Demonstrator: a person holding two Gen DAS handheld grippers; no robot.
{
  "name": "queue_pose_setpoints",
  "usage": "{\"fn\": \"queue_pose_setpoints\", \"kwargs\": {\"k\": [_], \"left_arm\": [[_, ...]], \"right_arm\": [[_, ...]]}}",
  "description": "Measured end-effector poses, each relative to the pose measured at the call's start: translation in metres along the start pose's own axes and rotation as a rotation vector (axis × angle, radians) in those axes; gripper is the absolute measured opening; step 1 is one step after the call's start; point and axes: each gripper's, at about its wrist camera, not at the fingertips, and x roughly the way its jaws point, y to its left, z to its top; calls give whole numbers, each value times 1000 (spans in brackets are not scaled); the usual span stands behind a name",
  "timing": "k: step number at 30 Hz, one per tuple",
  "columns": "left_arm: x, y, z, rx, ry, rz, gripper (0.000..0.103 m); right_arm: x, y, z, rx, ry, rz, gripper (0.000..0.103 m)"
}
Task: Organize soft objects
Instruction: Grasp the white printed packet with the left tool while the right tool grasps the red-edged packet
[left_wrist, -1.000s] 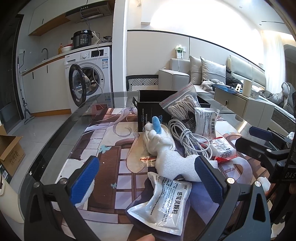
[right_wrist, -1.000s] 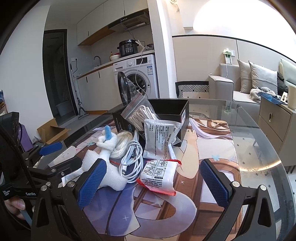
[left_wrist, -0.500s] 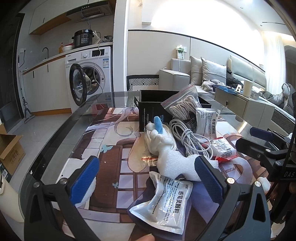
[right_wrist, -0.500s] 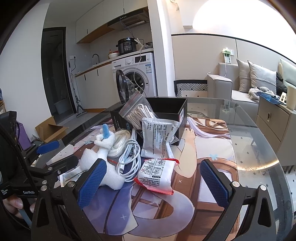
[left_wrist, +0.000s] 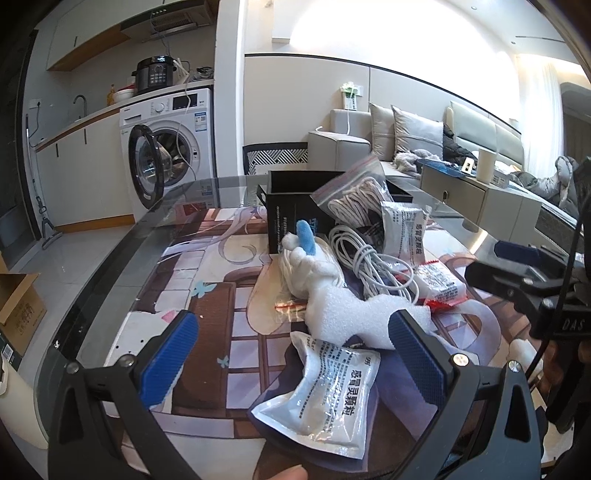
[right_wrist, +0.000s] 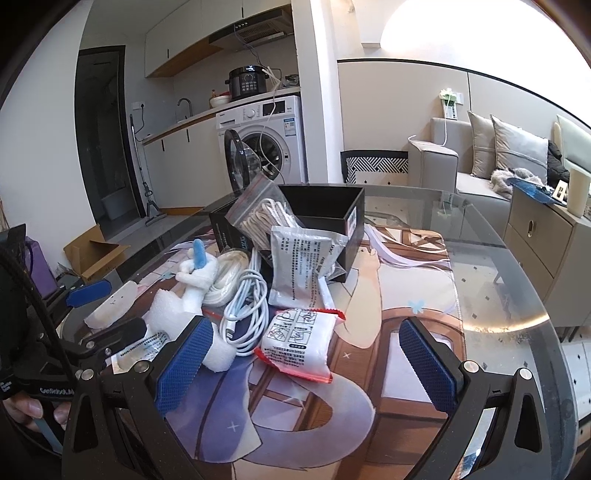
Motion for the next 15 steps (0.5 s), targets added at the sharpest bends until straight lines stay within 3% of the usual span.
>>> {"fn": "queue_pose_setpoints", "kwargs": {"k": [15], "left_arm": [[11, -5, -16, 74, 86, -13, 103]], "right_arm": [[16, -9, 0, 22, 97, -21, 103]]}}
